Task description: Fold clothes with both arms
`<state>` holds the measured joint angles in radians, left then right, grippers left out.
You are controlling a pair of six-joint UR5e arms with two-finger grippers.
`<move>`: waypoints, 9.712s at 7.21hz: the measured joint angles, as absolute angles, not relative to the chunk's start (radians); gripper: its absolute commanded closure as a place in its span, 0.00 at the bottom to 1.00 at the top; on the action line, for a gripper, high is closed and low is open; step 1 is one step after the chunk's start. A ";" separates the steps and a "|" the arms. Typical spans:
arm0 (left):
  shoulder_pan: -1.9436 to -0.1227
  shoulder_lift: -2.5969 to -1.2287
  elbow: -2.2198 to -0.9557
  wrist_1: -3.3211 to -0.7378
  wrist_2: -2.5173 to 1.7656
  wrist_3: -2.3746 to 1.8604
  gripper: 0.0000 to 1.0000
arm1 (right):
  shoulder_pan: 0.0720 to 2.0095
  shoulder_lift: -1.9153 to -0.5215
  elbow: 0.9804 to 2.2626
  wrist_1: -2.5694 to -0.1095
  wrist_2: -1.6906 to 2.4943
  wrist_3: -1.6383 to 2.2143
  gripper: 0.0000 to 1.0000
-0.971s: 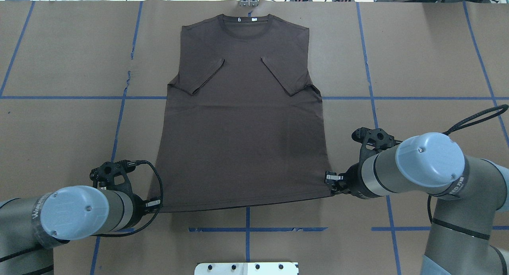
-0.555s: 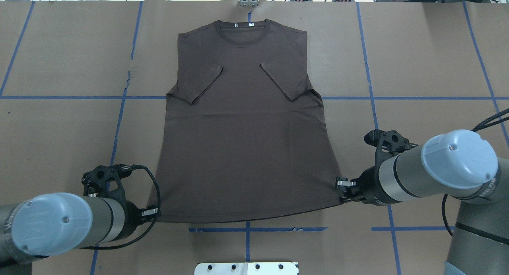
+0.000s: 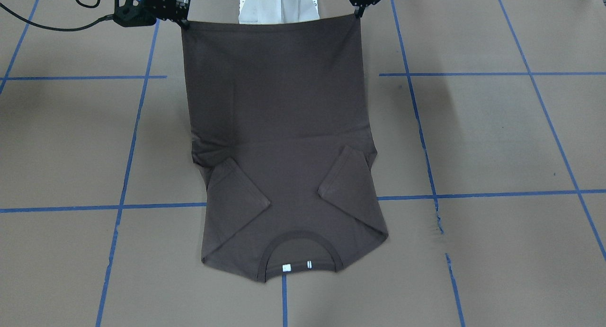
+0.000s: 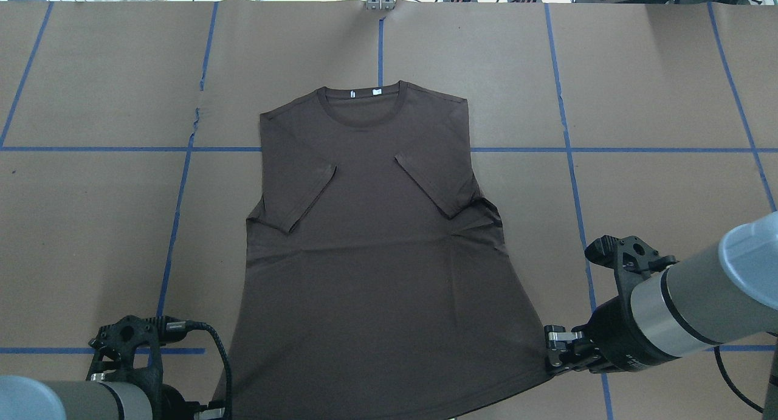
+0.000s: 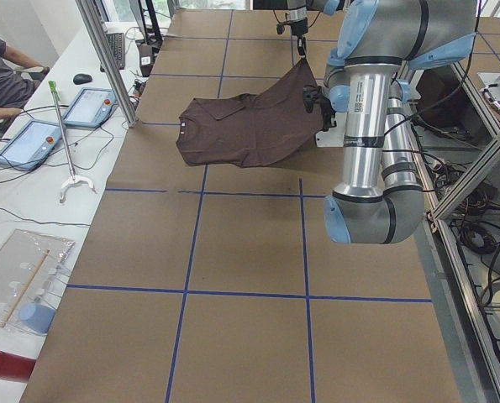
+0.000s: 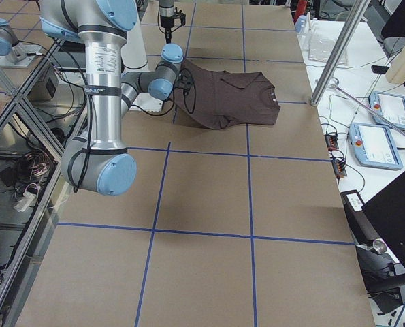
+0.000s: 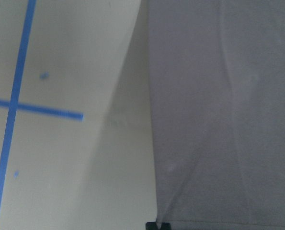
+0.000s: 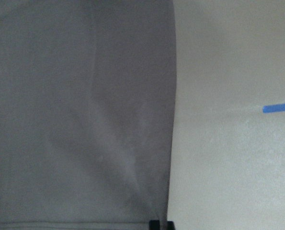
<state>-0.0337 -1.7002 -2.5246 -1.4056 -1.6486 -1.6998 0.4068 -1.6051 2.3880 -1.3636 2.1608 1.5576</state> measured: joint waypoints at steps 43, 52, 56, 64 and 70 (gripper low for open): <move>-0.782 -2.177 -1.653 -1.739 -1.773 -1.204 0.00 | 0.501 -1.473 1.920 -1.109 2.076 1.410 1.00; -0.407 -2.097 -1.897 -1.576 -1.761 -1.714 0.06 | 0.498 -1.565 2.189 -1.101 2.065 1.601 0.00; -0.264 -2.086 -1.847 -1.593 -1.730 -1.892 0.09 | 0.591 -1.447 2.123 -1.108 2.064 1.600 0.00; -0.305 -2.090 -1.792 -1.660 -1.680 -1.870 1.00 | 0.601 -1.436 2.103 -1.109 2.062 1.594 0.00; -0.630 -2.216 -1.581 -1.665 -1.691 -1.590 1.00 | 0.620 -1.437 2.099 -1.109 2.046 1.590 0.00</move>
